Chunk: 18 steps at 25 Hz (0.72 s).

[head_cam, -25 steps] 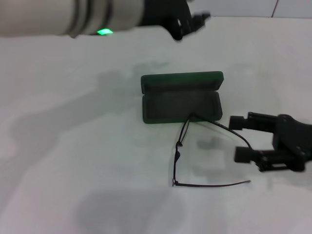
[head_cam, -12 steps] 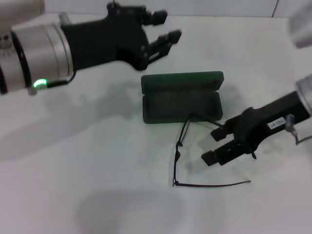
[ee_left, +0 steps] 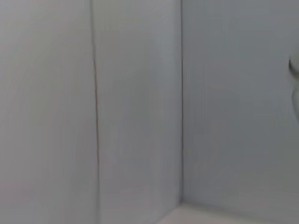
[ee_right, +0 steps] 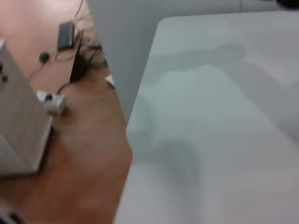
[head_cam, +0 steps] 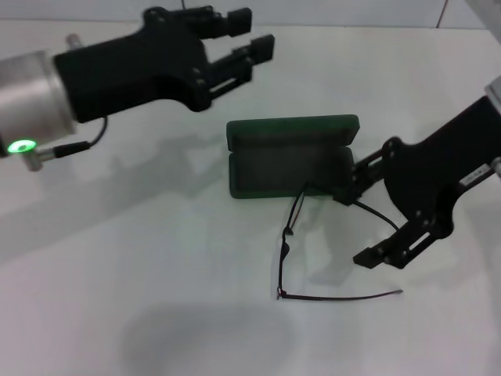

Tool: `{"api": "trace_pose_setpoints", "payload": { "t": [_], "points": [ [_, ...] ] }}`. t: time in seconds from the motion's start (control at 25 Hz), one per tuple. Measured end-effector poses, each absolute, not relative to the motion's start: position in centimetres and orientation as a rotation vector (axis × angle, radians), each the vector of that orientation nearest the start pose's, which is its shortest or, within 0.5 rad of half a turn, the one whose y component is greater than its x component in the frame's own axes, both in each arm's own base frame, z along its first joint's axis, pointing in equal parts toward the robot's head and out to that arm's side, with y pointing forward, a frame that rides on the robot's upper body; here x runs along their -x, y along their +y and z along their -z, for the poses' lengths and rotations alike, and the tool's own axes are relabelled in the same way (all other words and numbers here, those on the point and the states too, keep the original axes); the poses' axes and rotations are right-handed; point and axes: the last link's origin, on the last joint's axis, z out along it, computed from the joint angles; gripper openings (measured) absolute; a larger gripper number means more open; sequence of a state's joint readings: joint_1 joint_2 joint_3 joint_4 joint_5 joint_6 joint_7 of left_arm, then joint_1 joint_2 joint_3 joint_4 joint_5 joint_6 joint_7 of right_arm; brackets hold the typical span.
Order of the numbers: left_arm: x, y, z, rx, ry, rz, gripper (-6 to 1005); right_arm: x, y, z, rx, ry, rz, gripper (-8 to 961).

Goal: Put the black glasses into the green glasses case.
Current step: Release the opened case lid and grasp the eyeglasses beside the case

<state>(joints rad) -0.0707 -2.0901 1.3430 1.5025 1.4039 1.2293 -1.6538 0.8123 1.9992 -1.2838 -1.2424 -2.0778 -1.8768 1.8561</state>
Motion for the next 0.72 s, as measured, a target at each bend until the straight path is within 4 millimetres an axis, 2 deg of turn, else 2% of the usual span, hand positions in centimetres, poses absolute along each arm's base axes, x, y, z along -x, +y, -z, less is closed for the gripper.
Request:
{"api": "trace_pose_setpoints", "payload": {
  "t": [0.04, 0.08, 0.12, 0.36, 0.48, 0.6, 0.72],
  "points": [
    [16.7, 29.1, -5.8, 2.473, -0.324, 0.992, 352, -9.2, 33.6, -1.6, 3.317, -0.176, 0.12, 778],
    [17.3, 28.5, -6.2, 2.481, -0.315, 1.062, 350, -9.2, 33.9, -2.0, 3.276, -0.313, 0.174, 775],
    [18.0, 28.1, -6.5, 2.485, -0.314, 1.094, 347, -9.3, 33.9, -2.1, 3.267, -0.334, 0.193, 772],
    [25.1, 23.6, -6.9, 2.556, -0.295, 1.287, 334, -9.9, 34.4, -1.7, 3.18, -0.554, 0.396, 754],
    [28.1, 20.7, -5.6, 2.602, -0.295, 1.323, 323, -9.6, 34.6, -1.2, 3.144, -0.676, 0.446, 745],
    [29.5, 19.0, -3.8, 2.663, -0.335, 1.274, 309, -8.9, 34.5, -1.0, 3.117, -0.811, 0.45, 736],
    [29.9, 17.5, -2.2, 2.693, -0.369, 1.258, 296, -7.7, 34.2, -0.3, 3.086, -0.96, 0.492, 727]
  ]
}}
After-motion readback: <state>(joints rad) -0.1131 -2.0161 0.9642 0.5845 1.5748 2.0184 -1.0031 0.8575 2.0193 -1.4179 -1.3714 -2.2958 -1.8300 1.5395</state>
